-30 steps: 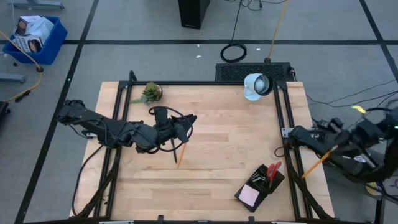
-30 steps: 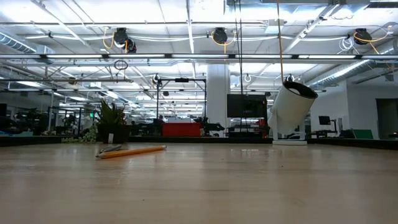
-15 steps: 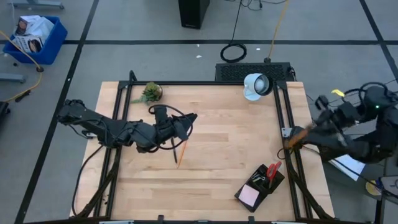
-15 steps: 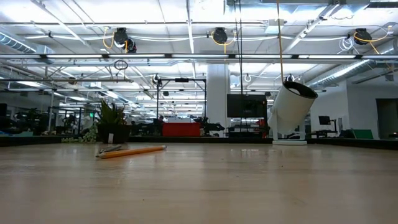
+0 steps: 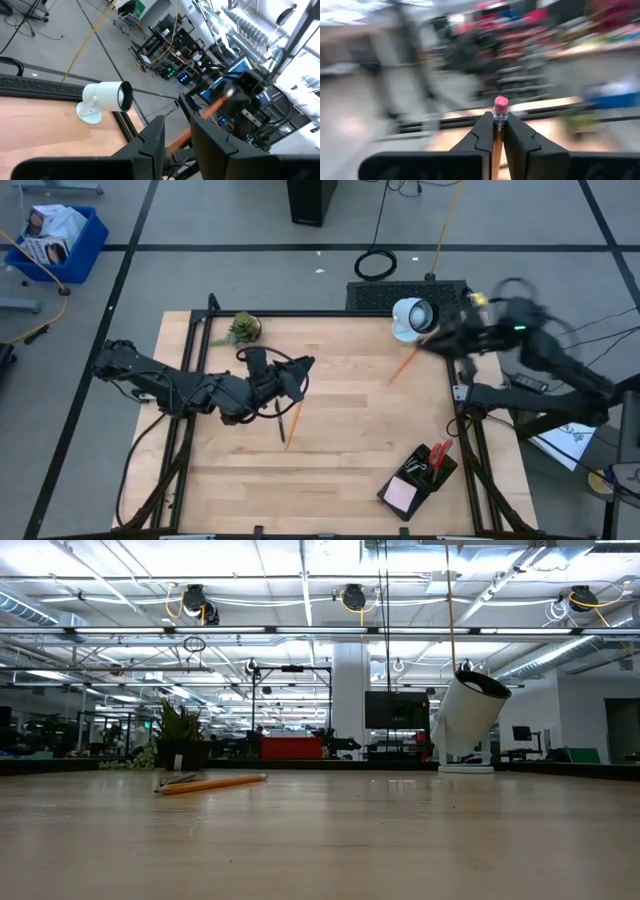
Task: Pick and place office supplies into organizer
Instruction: Put the light orange pencil into the desk organizer
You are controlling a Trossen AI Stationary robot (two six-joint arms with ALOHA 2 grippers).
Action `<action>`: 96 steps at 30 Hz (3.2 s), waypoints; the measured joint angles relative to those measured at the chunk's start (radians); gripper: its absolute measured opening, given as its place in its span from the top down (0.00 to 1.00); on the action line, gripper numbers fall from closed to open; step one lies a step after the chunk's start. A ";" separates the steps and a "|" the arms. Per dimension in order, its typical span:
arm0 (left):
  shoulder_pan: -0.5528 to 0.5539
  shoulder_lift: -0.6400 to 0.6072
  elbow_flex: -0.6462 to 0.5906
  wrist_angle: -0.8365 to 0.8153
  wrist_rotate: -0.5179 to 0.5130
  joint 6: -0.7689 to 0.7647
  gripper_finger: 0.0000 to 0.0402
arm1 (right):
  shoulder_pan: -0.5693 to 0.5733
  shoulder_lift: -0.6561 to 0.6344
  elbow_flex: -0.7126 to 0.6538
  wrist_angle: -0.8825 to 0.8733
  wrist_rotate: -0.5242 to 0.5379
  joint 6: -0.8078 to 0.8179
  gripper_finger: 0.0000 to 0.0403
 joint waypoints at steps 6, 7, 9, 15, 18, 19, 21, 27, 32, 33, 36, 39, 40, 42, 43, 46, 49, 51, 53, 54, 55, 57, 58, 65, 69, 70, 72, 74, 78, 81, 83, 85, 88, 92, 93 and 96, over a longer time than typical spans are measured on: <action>-0.004 0.000 0.000 0.000 0.011 -0.006 0.76 | 0.112 0.037 -0.177 0.382 -0.298 0.280 0.96; -0.003 0.000 0.000 0.000 0.012 -0.005 0.76 | 0.147 0.022 -0.204 0.421 -0.310 0.304 0.96; -0.003 0.000 0.000 0.000 0.011 -0.002 0.76 | 0.225 -0.004 -0.254 0.522 -0.326 0.368 0.96; -0.003 0.000 0.000 0.000 0.011 -0.001 0.76 | 0.529 -0.053 -0.375 0.709 -0.048 0.453 0.96; -0.003 0.000 0.000 0.000 0.011 0.001 0.76 | 0.698 -0.055 -0.381 0.673 0.091 0.374 0.96; -0.003 0.000 0.000 0.000 0.011 0.001 0.76 | 0.754 -0.062 -0.381 0.662 0.139 0.347 0.96; -0.003 0.000 0.000 0.000 0.011 0.001 0.76 | 0.859 -0.075 -0.380 0.658 0.231 0.298 0.96; -0.003 0.000 0.000 -0.008 0.012 0.001 0.76 | 1.108 -0.137 -0.379 0.501 0.496 0.155 0.96; -0.003 0.000 0.000 -0.029 0.011 0.000 0.76 | 1.264 -0.169 -0.379 0.293 0.660 0.112 0.96; -0.003 0.000 0.000 -0.032 0.011 0.000 0.76 | 1.288 -0.167 -0.378 0.254 0.686 0.118 0.96; -0.003 0.000 0.000 -0.038 0.012 -0.007 0.76 | 1.357 -0.159 -0.379 0.182 0.756 0.140 0.96; -0.003 0.000 0.000 -0.038 0.012 -0.007 0.76 | 1.414 -0.155 -0.379 0.129 0.819 0.140 0.96; -0.003 0.000 0.000 -0.039 0.012 -0.007 0.76 | 1.429 -0.153 -0.379 0.109 0.841 0.145 0.96; -0.003 0.000 0.000 -0.039 0.012 -0.007 0.76 | 1.453 -0.151 -0.378 0.067 0.858 0.173 0.96; -0.003 0.000 0.000 -0.040 0.012 -0.006 0.76 | 1.463 -0.150 -0.378 0.056 0.858 0.188 0.96; -0.003 0.000 0.000 -0.039 0.011 0.009 0.76 | 1.491 -0.151 -0.378 0.017 0.881 0.220 0.96; 0.001 0.000 0.000 -0.040 0.011 0.015 0.76 | 1.509 -0.149 -0.378 -0.065 0.887 0.270 0.96; 0.006 0.000 0.000 -0.043 0.012 0.014 0.76 | 1.517 -0.129 -0.378 -0.120 0.897 0.299 0.97; 0.012 0.000 0.000 -0.047 0.011 0.016 0.76 | 1.525 -0.109 -0.379 -0.153 0.910 0.304 0.97; 0.012 0.000 0.000 -0.047 0.011 0.017 0.76 | 1.526 -0.099 -0.380 -0.155 0.912 0.297 0.97; 0.013 0.000 0.000 -0.048 0.011 0.017 0.76 | 1.526 -0.090 -0.379 -0.154 0.923 0.291 0.97; 0.018 0.000 0.000 -0.048 0.012 0.016 0.76 | 1.527 -0.067 -0.379 -0.148 0.944 0.278 0.96; 0.018 0.000 0.000 -0.048 0.012 0.016 0.76 | 1.526 -0.058 -0.378 -0.148 0.953 0.276 0.96; 0.018 0.000 0.000 -0.062 0.012 0.015 0.76 | 1.526 -0.032 -0.466 -0.030 0.933 0.314 0.95; 0.019 0.000 0.000 -0.063 0.013 0.015 0.76 | 1.526 -0.032 -0.553 0.116 0.932 0.340 0.95; 0.019 0.000 0.000 -0.064 0.013 0.015 0.76 | 1.526 -0.032 -0.570 0.143 0.932 0.345 0.95; 0.019 0.000 0.000 -0.069 0.018 0.015 0.76 | 1.526 -0.033 -0.601 0.178 0.932 0.352 0.95; 0.019 0.000 0.000 -0.070 0.021 0.015 0.76 | 1.526 -0.032 -0.626 0.183 0.930 0.365 0.95; 0.019 0.000 0.000 -0.070 0.021 0.015 0.76 | 1.547 -0.033 -0.664 0.190 0.926 0.338 0.93; 0.019 0.000 0.000 -0.070 0.021 0.015 0.76 | 1.566 -0.033 -0.701 0.208 0.928 0.297 0.88; 0.019 0.000 0.000 -0.070 0.021 0.017 0.76 | 1.571 -0.033 -0.726 0.263 0.929 0.292 0.84; 0.019 0.000 0.000 -0.071 0.021 0.017 0.76 | 1.571 -0.033 -0.753 0.328 0.930 0.292 0.80; 0.019 0.000 0.000 -0.071 0.021 0.019 0.76 | 1.571 -0.032 -0.769 0.405 0.930 0.271 0.72; 0.019 0.000 0.000 -0.087 0.021 0.018 0.76 | 1.571 -0.035 -0.768 0.483 0.931 0.240 0.64; 0.019 0.000 0.000 -0.093 0.025 0.016 0.76 | 1.571 -0.037 -0.768 0.490 0.931 0.249 0.62; 0.019 0.000 0.000 -0.095 0.069 0.012 0.76 | 1.571 -0.049 -0.768 0.524 0.929 0.285 0.60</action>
